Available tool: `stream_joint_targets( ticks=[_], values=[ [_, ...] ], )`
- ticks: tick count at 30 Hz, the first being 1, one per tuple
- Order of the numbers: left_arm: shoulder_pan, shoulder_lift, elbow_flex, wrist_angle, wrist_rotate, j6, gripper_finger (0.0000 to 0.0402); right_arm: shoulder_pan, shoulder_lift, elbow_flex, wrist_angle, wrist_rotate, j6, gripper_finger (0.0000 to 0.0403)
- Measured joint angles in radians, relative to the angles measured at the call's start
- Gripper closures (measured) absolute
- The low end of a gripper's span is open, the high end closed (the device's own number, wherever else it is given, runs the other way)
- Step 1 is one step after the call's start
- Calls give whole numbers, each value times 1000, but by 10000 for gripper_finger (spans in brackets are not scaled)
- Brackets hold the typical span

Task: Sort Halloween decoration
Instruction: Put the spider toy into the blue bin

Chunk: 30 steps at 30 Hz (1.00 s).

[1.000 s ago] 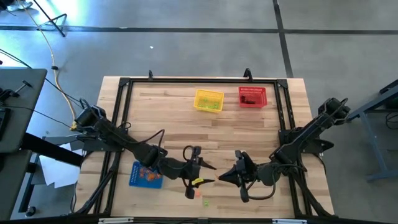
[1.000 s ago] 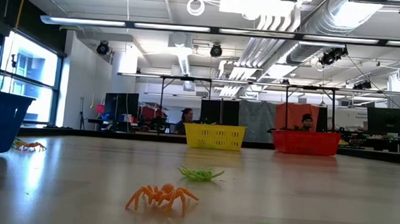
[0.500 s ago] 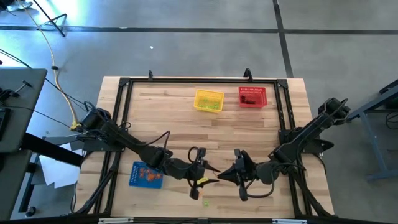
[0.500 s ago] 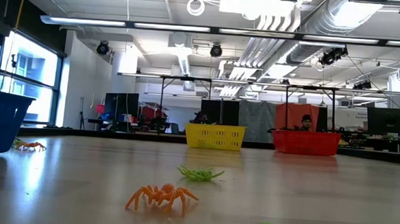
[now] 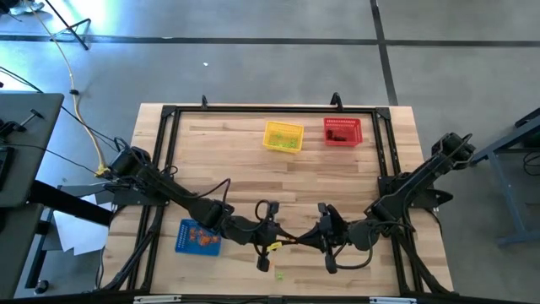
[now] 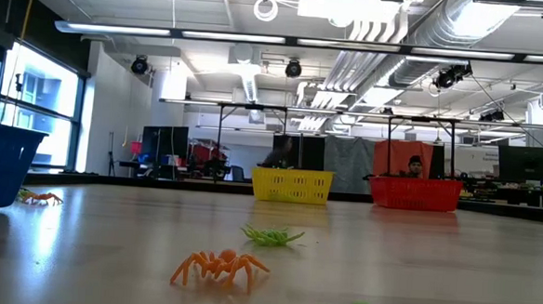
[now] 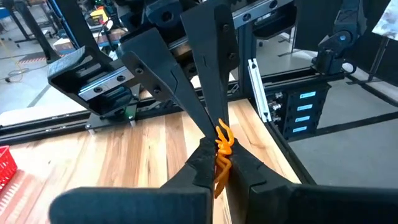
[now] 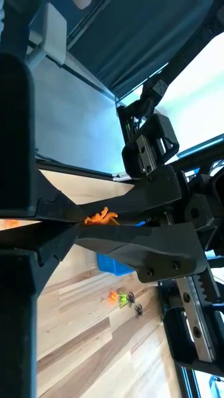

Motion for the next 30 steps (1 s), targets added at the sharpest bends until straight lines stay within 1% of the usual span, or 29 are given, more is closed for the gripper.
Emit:
stream_joint_targets(
  ticks=[4,7,10,14,18,21,25,28,30],
  values=[
    [-1,0,0,-2,-2,-11,400,0,0,0,1,-1,2,375],
    [-9,0,1,-4,-9,-11,401,0,0,0,2,-6,2,344],
    [-15,2,20,-39,-16,-11,401,1,0,0,6,-10,2,313],
    [-19,2,57,-129,-55,-34,401,1,0,0,7,-6,1,280],
    [-19,-2,99,-247,-77,-82,401,8,0,0,1,-3,-5,270],
    [-27,-2,134,-373,-77,-139,401,15,-3,0,-14,-6,0,269],
    [-51,-3,212,-558,-97,-231,401,13,-32,0,-88,6,4,269],
    [-83,-3,272,-768,-82,-371,401,13,-63,0,-183,19,66,269],
    [-108,-3,318,-958,-59,-527,401,14,-81,0,-250,18,129,269]
  ],
)
